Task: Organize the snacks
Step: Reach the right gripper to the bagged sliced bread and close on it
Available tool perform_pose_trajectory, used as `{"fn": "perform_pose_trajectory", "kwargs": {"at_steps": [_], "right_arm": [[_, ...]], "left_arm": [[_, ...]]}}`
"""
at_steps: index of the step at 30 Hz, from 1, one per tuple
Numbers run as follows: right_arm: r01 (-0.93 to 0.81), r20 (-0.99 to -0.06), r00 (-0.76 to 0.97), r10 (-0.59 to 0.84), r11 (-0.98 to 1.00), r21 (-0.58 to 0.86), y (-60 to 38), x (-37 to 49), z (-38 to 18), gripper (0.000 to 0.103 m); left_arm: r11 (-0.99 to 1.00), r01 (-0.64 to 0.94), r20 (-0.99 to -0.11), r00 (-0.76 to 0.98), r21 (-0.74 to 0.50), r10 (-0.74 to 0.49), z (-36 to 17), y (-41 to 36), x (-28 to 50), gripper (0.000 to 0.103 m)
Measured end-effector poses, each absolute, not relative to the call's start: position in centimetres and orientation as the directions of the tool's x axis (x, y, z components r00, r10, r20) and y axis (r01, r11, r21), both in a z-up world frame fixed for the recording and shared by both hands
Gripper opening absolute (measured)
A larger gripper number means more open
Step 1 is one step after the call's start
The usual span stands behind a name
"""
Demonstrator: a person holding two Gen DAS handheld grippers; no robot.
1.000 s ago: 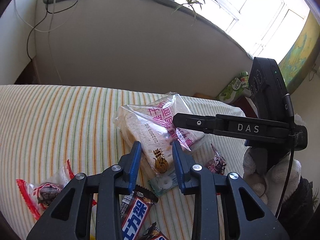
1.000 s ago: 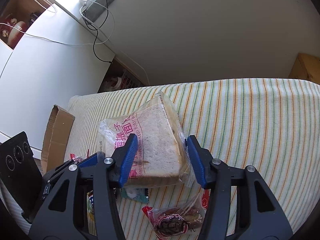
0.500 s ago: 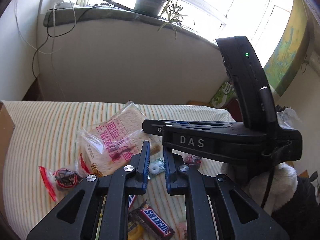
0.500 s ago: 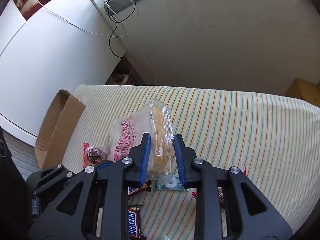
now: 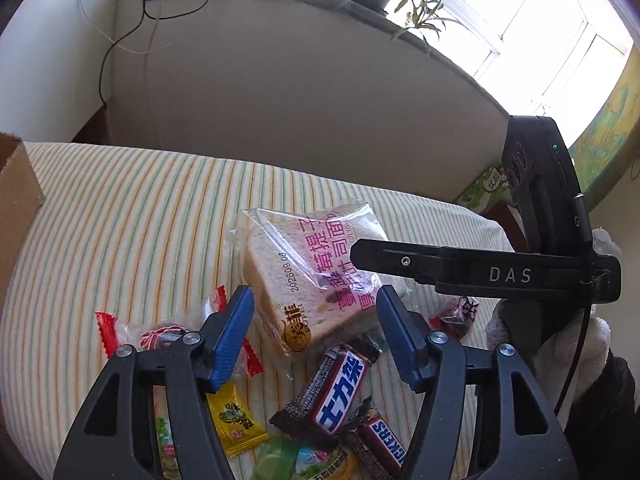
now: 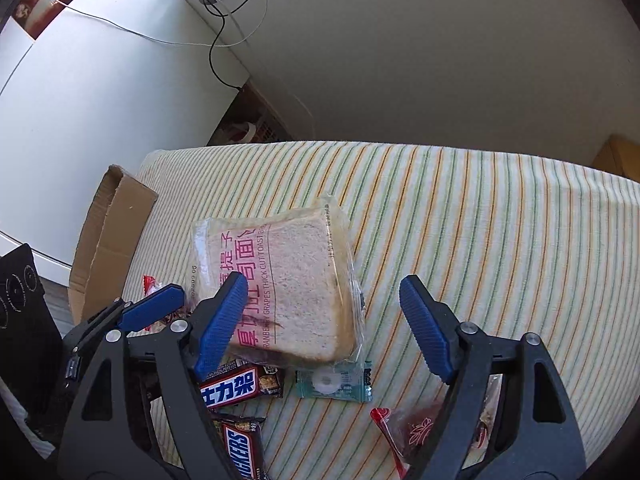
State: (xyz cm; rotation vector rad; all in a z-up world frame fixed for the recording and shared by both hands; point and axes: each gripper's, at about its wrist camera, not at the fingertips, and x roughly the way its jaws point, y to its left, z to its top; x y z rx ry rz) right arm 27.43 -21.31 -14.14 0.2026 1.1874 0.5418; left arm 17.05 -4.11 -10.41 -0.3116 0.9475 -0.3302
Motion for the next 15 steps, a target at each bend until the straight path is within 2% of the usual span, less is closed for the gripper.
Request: {"fn": "perform_pose_trajectory", "kwargs": {"at_steps": [2,3,4,9,15], "right_arm": [[-0.267,-0.810,0.248,0.532,0.841,0.471,-21.8,27.7,-15.1,0.081],[-0.266,-0.801,0.251,0.544,0.834,0.483,-21.9,27.7,-15.1,0.078],[-0.269,-0.791,0.239,0.564,0.821,0.504,-21.9,27.6,-15.1,0.063],[-0.274,-0.792,0.239,0.561,0.822,0.500,-21.3,26.6,-13.7,0.061],[-0.351,-0.765,0.276,0.581,0.802,0.483,-18.4,24.3,-9.5,0.060]], "left_arm": [[0.898,0.147,-0.731,0.534,-0.416,-0.426,-10.9,-4.3,17.2,0.062],[0.898,0.161,-0.726,0.537,-0.411,-0.428,-10.9,-4.4,17.1,0.056],[0.898,0.171,-0.728,0.533,-0.406,-0.431,-10.7,-4.6,17.0,0.050],[0.906,0.181,-0.694,0.592,-0.383,-0.411,-8.7,-4.0,15.3,0.049],[0.923,0.177,-0.629,0.686,-0.342,-0.365,-5.2,-1.6,11.9,0.049]]}}
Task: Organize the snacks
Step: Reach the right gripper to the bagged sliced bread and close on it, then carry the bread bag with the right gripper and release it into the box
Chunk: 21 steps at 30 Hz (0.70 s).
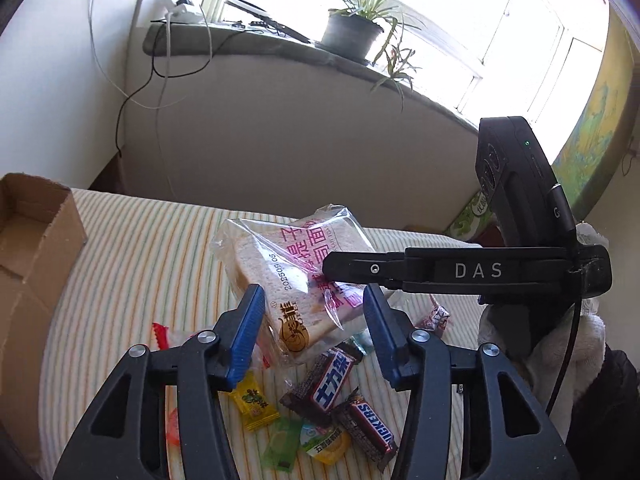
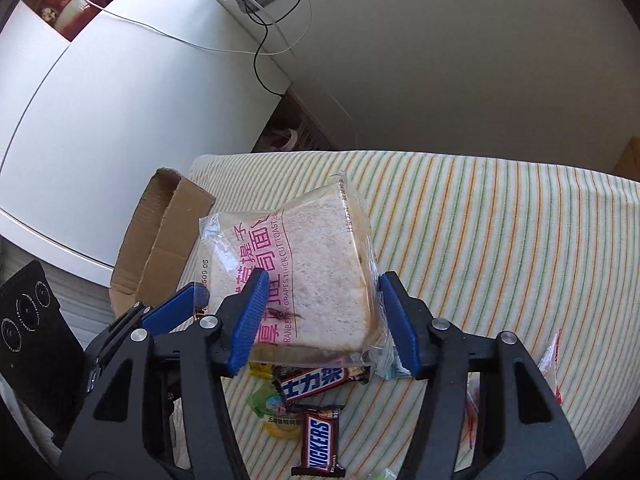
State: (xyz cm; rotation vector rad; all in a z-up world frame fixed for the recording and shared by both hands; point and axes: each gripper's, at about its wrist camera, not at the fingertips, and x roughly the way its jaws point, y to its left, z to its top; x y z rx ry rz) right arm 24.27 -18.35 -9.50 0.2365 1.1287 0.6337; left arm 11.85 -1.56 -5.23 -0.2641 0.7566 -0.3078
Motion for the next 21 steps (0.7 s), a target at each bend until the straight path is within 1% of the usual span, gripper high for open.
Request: {"fn": "perform_pose_trajectory", "kwargs": {"at_steps": [2,3,4,5,6,7,9,10,11,12,13,14,15,16,17,18,19,21], "right_arm": [[-0.381,-0.766,0.278,0.580,0.799,0.466,-16.8,23.6,-8.3,0.060],[-0.397,-0.764,0.275,0.583,0.793,0.462,-16.0,23.2,-7.9,0.054],[-0.420,-0.751,0.247,0.612,0.766,0.486,-15.0,22.8,-7.6,0.035],[-0.435,-0.734,0.212,0.645,0.735,0.520,-13.9,22.5,-7.2,0.027],[-0.435,-0.742,0.218,0.634,0.744,0.508,-12.8,22.1,-6.8,0.019],[-0.433,-0.757,0.261,0.600,0.773,0.464,-11.8,21.7,-6.3,0.017],[-0.473,-0.784,0.312,0.537,0.803,0.362,-9.6,21.0,-5.6,0.017],[-0.479,-0.790,0.321,0.523,0.809,0.340,-8.8,20.7,-5.5,0.017],[-0.488,-0.786,0.298,0.542,0.794,0.362,-8.3,20.7,-5.6,0.017],[-0.497,-0.781,0.268,0.564,0.775,0.389,-8.0,20.6,-5.8,0.021],[-0.503,-0.785,0.258,0.563,0.772,0.389,-7.7,20.5,-6.0,0.026],[-0.513,-0.792,0.263,0.552,0.775,0.370,-7.4,20.3,-6.1,0.028],[-0.523,-0.794,0.260,0.550,0.771,0.363,-7.2,20.2,-6.1,0.035],[-0.530,-0.796,0.254,0.550,0.767,0.361,-7.0,20.2,-6.3,0.051],[-0.528,-0.796,0.260,0.546,0.771,0.356,-6.9,20.3,-6.4,0.060],[-0.529,-0.785,0.265,0.560,0.765,0.367,-7.0,20.3,-6.4,0.068],[-0.537,-0.775,0.245,0.583,0.747,0.392,-7.0,20.3,-6.5,0.069],[-0.549,-0.775,0.212,0.595,0.729,0.409,-6.3,20.3,-7.1,0.069]], "left_arm": [[0.925,0.171,-0.606,0.712,-0.340,-0.354,-4.0,-1.1,10.8,0.046],[0.917,0.189,-0.595,0.711,-0.352,-0.375,-3.5,-0.8,10.3,0.028],[0.914,0.194,-0.596,0.706,-0.357,-0.382,-3.1,-0.6,9.9,0.015],[0.929,0.180,-0.594,0.726,-0.322,-0.347,-2.7,-0.4,9.3,0.013],[0.942,0.167,-0.598,0.737,-0.290,-0.315,-2.6,-0.5,9.1,0.013],[0.946,0.148,-0.602,0.740,-0.289,-0.300,-2.7,0.0,9.2,0.013],[0.930,0.122,-0.594,0.739,-0.347,-0.319,-3.1,1.9,8.8,0.013],[0.924,0.104,-0.587,0.745,-0.367,-0.316,-3.3,3.0,8.3,0.014],[0.924,0.082,-0.582,0.754,-0.375,-0.303,-3.4,3.9,7.5,0.016],[0.920,0.074,-0.576,0.760,-0.386,-0.302,-3.5,4.7,6.9,0.017],[0.922,0.061,-0.576,0.764,-0.382,-0.290,-3.6,5.3,6.2,0.020],[0.929,0.045,-0.582,0.768,-0.368,-0.268,-3.8,5.8,5.5,0.022],[0.932,0.033,-0.593,0.763,-0.362,-0.258,-4.2,6.3,5.1,0.025],[0.929,0.024,-0.603,0.755,-0.369,-0.259,-4.7,6.6,4.6,0.029],[0.928,0.021,-0.612,0.746,-0.371,-0.261,-5.2,6.8,4.3,0.033],[0.937,0.018,-0.621,0.744,-0.349,-0.246,-5.8,6.8,4.1,0.043],[0.946,0.010,-0.621,0.752,-0.324,-0.221,-6.1,6.6,3.6,0.045],[0.952,0.006,-0.630,0.749,-0.305,-0.207,-7.0,6.6,2.9,0.046]]}}
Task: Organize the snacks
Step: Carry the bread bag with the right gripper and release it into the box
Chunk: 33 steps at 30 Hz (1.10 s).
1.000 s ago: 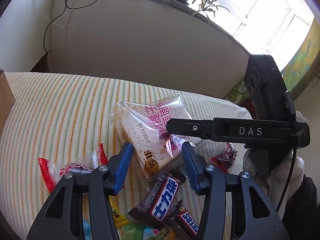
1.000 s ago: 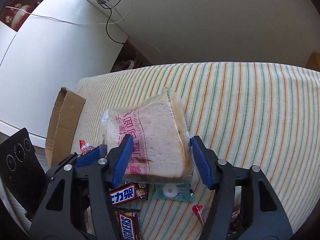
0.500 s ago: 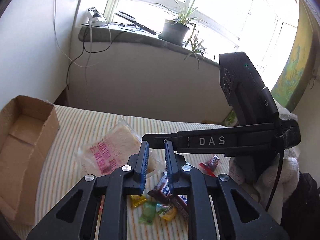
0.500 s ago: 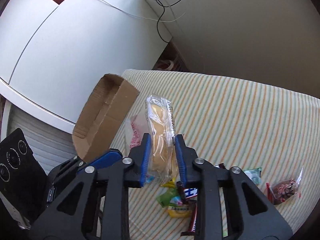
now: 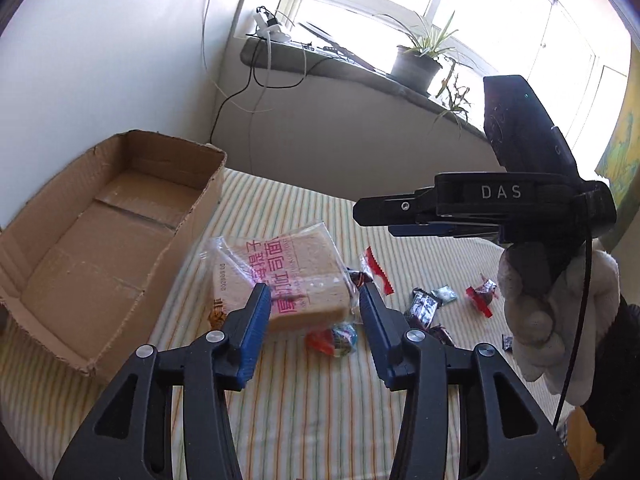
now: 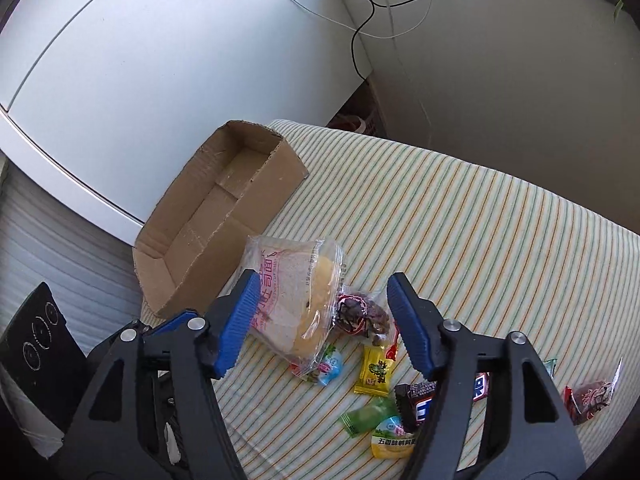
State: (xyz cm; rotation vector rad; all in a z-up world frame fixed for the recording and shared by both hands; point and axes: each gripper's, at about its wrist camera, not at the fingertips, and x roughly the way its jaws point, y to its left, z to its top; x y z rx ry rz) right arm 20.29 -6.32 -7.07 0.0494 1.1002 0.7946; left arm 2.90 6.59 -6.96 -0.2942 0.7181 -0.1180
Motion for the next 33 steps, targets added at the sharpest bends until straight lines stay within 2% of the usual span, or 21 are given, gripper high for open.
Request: {"fn": "perform_pose_trajectory", "kwargs": {"at_steps": [2,6,9,13,14,15,16,20,22,28,33], "right_arm": [[-0.579,-0.796,0.178,0.578,0.716,0.390,-5.2,20.3,-8.0,0.077],[-0.614,-0.835,0.138,0.533,0.708,0.351,-2.9,20.7,-10.1,0.077],[-0.620,-0.834,0.073,0.547,0.680,0.391,-1.9,21.0,-12.1,0.077],[-0.622,-0.825,0.034,0.565,0.658,0.425,-1.2,21.8,-14.5,0.077],[-0.615,-0.814,0.020,0.581,0.649,0.448,-1.3,22.0,-15.0,0.076],[-0.612,-0.800,0.007,0.599,0.636,0.470,-1.5,22.0,-15.4,0.069],[-0.610,-0.781,-0.003,0.625,0.617,0.497,-1.7,21.9,-15.4,0.056],[-0.628,-0.781,0.028,0.624,0.619,0.473,-2.6,20.5,-14.4,0.050],[-0.641,-0.781,0.048,0.623,0.619,0.455,-2.8,19.6,-13.4,0.045],[-0.687,-0.780,0.155,0.606,0.634,0.356,-3.7,17.1,-10.1,0.034],[-0.708,-0.761,0.250,0.598,0.650,0.278,-3.9,15.4,-6.7,0.031]], "left_arm": [[0.941,-0.010,-0.634,0.741,-0.338,-0.220,-7.8,6.9,2.9,0.046],[0.932,-0.083,-0.648,0.740,-0.353,-0.180,-9.5,7.3,2.5,0.050],[0.918,-0.104,-0.653,0.734,-0.384,-0.190,-11.0,7.6,2.3,0.062],[0.924,-0.147,-0.660,0.739,-0.354,-0.135,-12.5,7.7,2.2,0.063],[0.922,-0.152,-0.666,0.733,-0.357,-0.137,-12.8,7.8,2.5,0.063],[0.918,-0.151,-0.660,0.737,-0.367,-0.143,-12.9,7.9,2.5,0.063],[0.917,-0.143,-0.652,0.743,-0.372,-0.149,-12.8,7.9,2.5,0.063],[0.922,-0.094,-0.634,0.752,-0.375,-0.181,-12.4,7.0,2.6,0.063],[0.934,-0.093,-0.612,0.777,-0.346,-0.150,-11.7,6.3,2.2,0.063],[0.933,-0.064,-0.566,0.809,-0.353,-0.159,-9.3,6.0,1.7,0.063],[0.931,-0.046,-0.531,0.831,-0.362,-0.165,-7.8,5.9,1.4,0.063]]}}
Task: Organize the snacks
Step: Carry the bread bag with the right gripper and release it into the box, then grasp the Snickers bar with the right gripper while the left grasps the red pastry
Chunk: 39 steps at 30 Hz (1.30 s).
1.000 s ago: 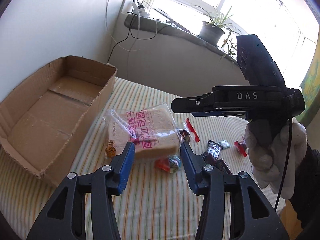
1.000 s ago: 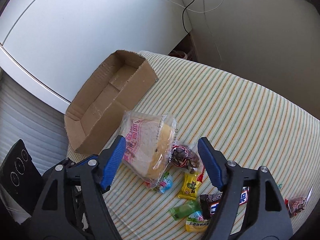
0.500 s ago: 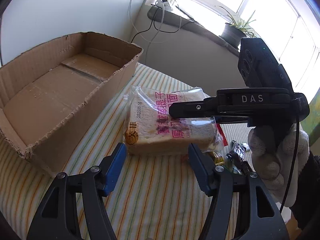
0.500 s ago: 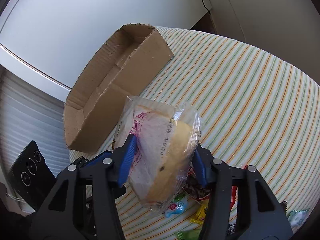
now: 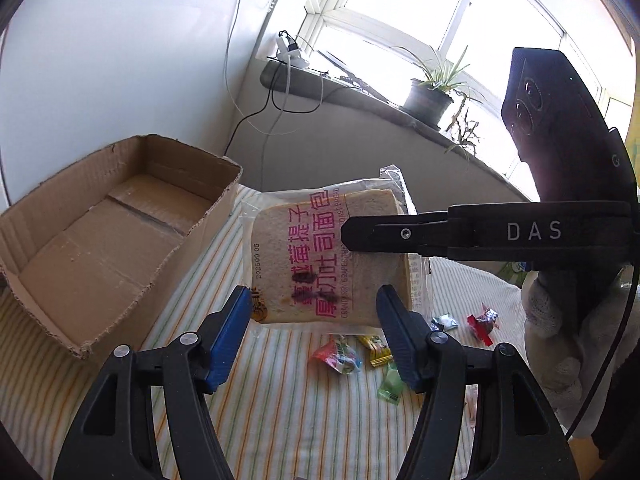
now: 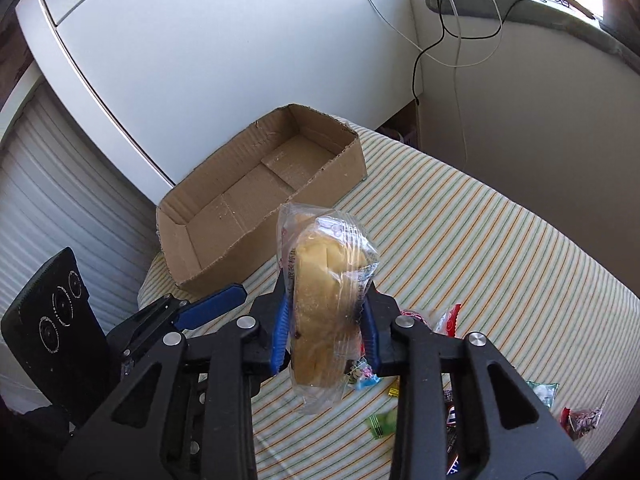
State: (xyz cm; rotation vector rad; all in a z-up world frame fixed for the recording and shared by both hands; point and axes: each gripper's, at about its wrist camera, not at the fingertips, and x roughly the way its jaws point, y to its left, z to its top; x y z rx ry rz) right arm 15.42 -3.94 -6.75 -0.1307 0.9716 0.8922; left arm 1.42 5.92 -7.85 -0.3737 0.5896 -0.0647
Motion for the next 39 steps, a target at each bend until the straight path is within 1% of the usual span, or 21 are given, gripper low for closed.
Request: {"fn": "perform_pose_trajectory", "kwargs": {"at_steps": [6,10,12,15,21,23,24,25,26,27,39], "right_arm": [[-0.740,-0.726,0.319,0.609,0.638,0.211,-2.8,13.6,-3.1,0.030],[-0.759,-0.698,0.322,0.639,0.615,0.213,-0.7,13.2,-1.2,0.030],[-0.768,-0.690,0.296,0.660,0.594,0.238,0.8,13.4,-0.9,0.030],[-0.775,-0.695,0.226,0.682,0.558,0.295,3.5,14.0,-1.6,0.030],[-0.802,-0.709,0.077,0.701,0.466,0.373,9.6,14.6,-4.0,0.031],[-0.806,-0.722,0.124,0.681,0.493,0.327,11.4,15.0,-4.3,0.034],[-0.807,-0.725,0.143,0.674,0.504,0.309,12.1,15.1,-4.3,0.041],[-0.808,-0.732,0.160,0.662,0.514,0.289,12.6,15.3,-4.3,0.059],[-0.810,-0.726,0.191,0.660,0.525,0.264,12.8,15.4,-3.9,0.066],[-0.810,-0.713,0.225,0.664,0.535,0.242,12.6,15.5,-3.6,0.070],[-0.770,-0.688,0.295,0.663,0.591,0.240,7.1,16.6,-2.1,0.071]], "left_arm": [[0.932,-0.051,-0.501,0.853,-0.358,-0.146,-6.1,7.1,0.1,0.063],[0.950,-0.090,-0.508,0.858,-0.300,-0.079,-5.5,8.6,-1.5,0.063],[0.955,-0.106,-0.519,0.853,-0.278,-0.056,-5.4,9.4,-2.4,0.063],[0.956,-0.145,-0.510,0.860,-0.255,-0.006,-5.1,10.9,-4.4,0.063],[0.942,-0.200,-0.502,0.864,-0.271,0.039,-5.3,13.5,-6.4,0.063],[0.938,-0.222,-0.508,0.860,-0.264,0.061,-5.5,14.1,-6.4,0.063],[0.937,-0.233,-0.507,0.859,-0.259,0.073,-5.6,14.3,-6.4,0.063],[0.936,-0.237,-0.507,0.858,-0.260,0.077,-5.7,14.5,-6.2,0.063],[0.935,-0.238,-0.509,0.857,-0.264,0.075,-5.8,14.6,-6.2,0.063],[0.933,-0.239,-0.510,0.857,-0.267,0.074,-5.9,14.7,-6.1,0.063],[0.948,-0.215,-0.525,0.849,-0.233,0.063,-6.2,13.3,-5.1,0.063]]}}
